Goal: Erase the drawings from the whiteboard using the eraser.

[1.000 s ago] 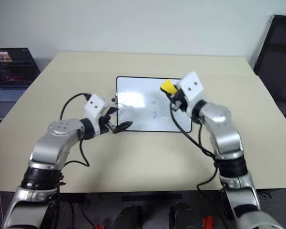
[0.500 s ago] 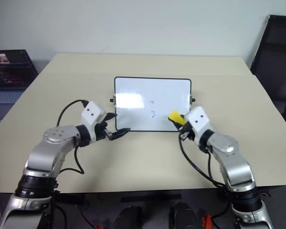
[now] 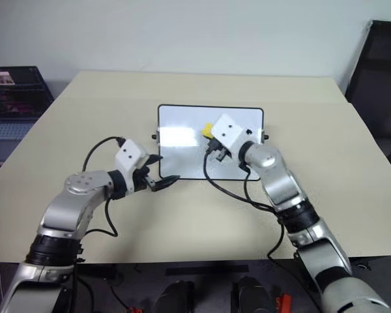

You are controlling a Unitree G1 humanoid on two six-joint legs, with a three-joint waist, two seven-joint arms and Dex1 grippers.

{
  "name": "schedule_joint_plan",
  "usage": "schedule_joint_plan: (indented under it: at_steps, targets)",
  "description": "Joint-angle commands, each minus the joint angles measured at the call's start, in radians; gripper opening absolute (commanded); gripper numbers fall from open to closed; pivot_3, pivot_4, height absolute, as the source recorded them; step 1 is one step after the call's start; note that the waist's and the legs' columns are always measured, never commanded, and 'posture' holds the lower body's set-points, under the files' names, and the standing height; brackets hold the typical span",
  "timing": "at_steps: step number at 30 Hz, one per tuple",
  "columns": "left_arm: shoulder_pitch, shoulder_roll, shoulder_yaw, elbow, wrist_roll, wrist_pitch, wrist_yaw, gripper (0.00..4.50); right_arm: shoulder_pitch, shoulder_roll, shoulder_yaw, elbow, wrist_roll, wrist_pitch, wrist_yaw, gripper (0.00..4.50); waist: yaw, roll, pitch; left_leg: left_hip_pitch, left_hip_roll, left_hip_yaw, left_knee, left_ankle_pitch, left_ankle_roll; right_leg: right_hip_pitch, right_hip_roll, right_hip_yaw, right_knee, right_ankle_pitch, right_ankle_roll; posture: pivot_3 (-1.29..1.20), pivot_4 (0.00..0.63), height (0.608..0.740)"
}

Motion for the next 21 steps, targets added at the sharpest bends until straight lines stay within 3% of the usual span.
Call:
schedule_joint_plan:
  at_steps: [1, 9, 13, 21]
  targets:
    - [-0.035, -0.002, -0.004, -0.059, 0.000, 0.009, 0.000, 4.50, -0.073, 0.024, 0.012, 0.110, -0.037, -0.079, -0.010, 1.10, 0.000, 0.000, 0.000, 0.000, 0.000, 0.000, 0.000, 0.000, 0.000, 0.000, 0.000, 0.000, 0.000, 0.000, 0.000, 0.00, 0.150, 0.740]
    - [-0.056, -0.007, -0.014, -0.096, -0.007, 0.055, 0.006, 4.50, -0.135, 0.037, 0.043, 0.303, -0.103, -0.149, 0.007, 1.10, -0.001, 0.000, 0.000, 0.000, 0.000, 0.000, 0.000, 0.000, 0.000, 0.000, 0.000, 0.000, 0.000, 0.000, 0.000, 0.00, 0.150, 0.740]
    - [-0.059, -0.007, -0.016, -0.107, -0.010, 0.067, 0.006, 4.50, -0.107, 0.008, 0.068, 0.287, -0.126, -0.135, 0.075, 1.10, -0.001, 0.000, 0.000, 0.000, 0.000, -0.001, 0.000, 0.000, 0.000, 0.000, 0.000, 0.000, 0.001, 0.000, 0.000, 0.00, 0.150, 0.740]
    - [-0.068, -0.018, -0.023, -0.132, -0.016, 0.094, 0.011, 4.50, -0.134, -0.006, 0.047, 0.316, -0.168, -0.160, 0.022, 1.10, -0.001, 0.000, 0.000, 0.000, 0.000, -0.001, 0.001, 0.000, 0.000, 0.000, 0.000, 0.000, 0.001, 0.000, 0.000, 0.00, 0.150, 0.740]
